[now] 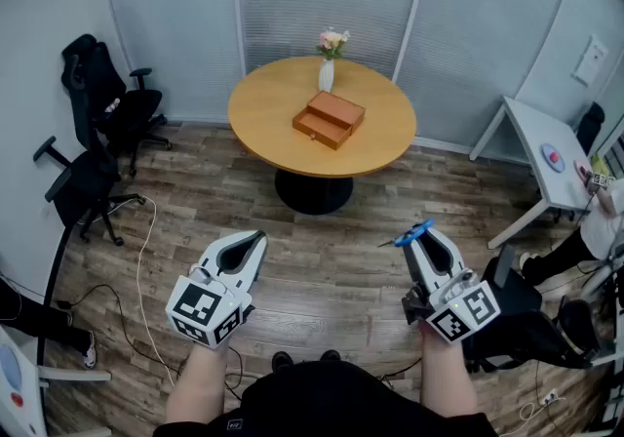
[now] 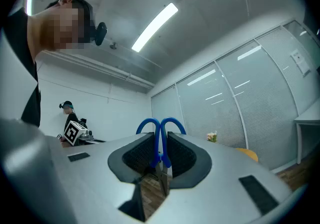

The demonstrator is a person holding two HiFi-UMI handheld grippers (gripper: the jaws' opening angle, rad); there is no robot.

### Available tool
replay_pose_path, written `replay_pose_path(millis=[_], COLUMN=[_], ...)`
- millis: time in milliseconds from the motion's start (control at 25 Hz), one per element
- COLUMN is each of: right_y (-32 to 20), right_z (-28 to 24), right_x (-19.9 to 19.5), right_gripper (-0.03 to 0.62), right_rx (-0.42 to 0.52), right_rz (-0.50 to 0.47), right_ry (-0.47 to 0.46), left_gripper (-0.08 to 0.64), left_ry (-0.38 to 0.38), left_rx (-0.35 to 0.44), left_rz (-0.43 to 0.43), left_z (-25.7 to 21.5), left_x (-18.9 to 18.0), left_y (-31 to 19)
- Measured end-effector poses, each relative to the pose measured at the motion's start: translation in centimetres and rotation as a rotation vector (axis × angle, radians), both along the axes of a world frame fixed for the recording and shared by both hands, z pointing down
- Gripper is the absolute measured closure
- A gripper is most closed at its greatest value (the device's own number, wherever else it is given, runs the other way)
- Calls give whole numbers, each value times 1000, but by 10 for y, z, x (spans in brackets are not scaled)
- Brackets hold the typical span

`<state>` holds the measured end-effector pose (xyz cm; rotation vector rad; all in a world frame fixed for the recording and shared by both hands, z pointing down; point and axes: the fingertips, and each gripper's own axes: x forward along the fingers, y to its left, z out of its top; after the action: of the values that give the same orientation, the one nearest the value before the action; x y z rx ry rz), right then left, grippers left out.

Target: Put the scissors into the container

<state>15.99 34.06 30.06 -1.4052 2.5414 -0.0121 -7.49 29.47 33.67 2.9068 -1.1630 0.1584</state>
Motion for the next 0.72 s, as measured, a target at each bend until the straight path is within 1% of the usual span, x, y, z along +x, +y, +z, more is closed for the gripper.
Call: replay_pose_path(millis=[240,400,560,720], right_y=[3,6,6,8], right_z=[2,4,3,4], right_x=[3,17,34,52], right_gripper=[497,497,497,497], right_rx=[2,-1,-9,-6], right_rz=[0,3,-12,-34], right_ry=[2,-6,-56,-90], left_gripper=[543,544,545,544], left_ry=[3,5,4,-14], left_rx=[-3,-3,-4,-11], left_rz=[6,14,16,-3], left_z=[1,3,3,7], left_x=[5,20,35,46], left_y=[2,6,8,11])
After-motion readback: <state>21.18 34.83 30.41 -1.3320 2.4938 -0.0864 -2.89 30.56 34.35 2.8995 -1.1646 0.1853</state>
